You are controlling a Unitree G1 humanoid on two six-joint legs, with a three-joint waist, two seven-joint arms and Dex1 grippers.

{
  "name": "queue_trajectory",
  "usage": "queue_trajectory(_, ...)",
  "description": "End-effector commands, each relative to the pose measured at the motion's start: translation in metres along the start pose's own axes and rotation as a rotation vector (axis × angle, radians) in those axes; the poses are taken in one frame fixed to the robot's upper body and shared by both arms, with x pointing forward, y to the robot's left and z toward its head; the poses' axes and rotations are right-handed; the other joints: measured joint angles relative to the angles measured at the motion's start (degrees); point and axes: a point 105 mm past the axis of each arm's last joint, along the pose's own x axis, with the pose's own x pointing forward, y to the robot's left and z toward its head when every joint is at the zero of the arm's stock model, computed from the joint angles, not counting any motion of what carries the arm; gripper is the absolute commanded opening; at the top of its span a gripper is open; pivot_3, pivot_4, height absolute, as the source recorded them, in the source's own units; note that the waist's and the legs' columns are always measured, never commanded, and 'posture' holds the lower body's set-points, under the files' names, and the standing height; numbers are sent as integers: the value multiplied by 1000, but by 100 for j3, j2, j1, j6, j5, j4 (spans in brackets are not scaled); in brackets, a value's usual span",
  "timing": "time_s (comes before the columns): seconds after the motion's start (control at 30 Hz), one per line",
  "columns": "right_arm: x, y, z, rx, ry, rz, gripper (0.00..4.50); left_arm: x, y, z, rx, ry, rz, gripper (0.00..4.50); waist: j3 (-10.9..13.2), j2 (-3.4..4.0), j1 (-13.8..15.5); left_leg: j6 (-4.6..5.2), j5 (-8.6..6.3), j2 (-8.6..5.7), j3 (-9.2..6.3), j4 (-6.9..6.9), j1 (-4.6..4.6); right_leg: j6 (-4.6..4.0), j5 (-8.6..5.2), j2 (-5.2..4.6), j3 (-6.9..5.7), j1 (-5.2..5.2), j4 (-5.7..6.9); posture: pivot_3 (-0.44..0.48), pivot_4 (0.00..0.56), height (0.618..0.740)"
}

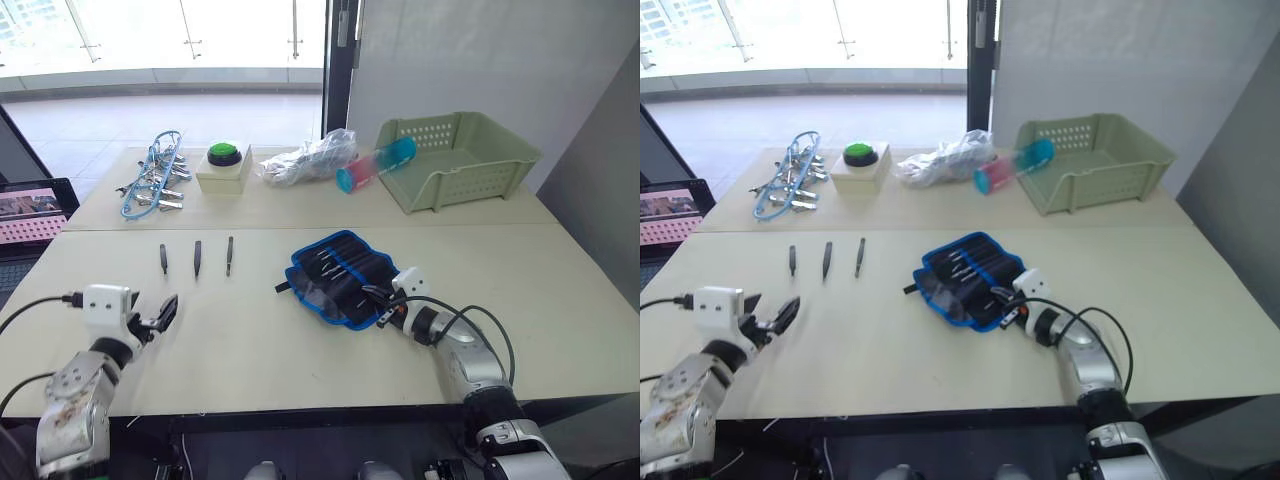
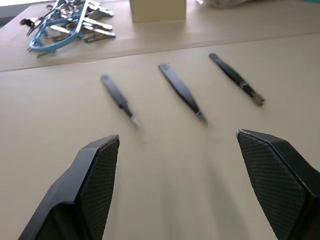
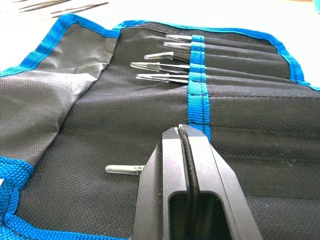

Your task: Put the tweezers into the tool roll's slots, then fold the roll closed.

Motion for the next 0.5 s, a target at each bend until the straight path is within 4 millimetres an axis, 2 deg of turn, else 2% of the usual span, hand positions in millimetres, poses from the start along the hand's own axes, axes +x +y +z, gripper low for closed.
queue_trajectory(0.03,3,16,-28,43,92,50,0,-6,5,17,20,-98,46,3967,-5,-9,35,0,0,0,0,0,0,-2,1,0,0,0,0,0,150,740)
queue_trajectory(0.33,3,16,-28,42,96,51,0,-3,-1,15,-26,-104,56,3967,-11,-17,22,-1,1,2,5,-15,7,-9,5,2,1,0,-7,0,150,740)
queue_trajectory(0.5,1,15,-28,43,95,44,0,17,0,22,-139,-101,131,3967,-13,-21,46,-2,1,1,5,-14,6,-9,5,1,-2,2,-8,0,150,740)
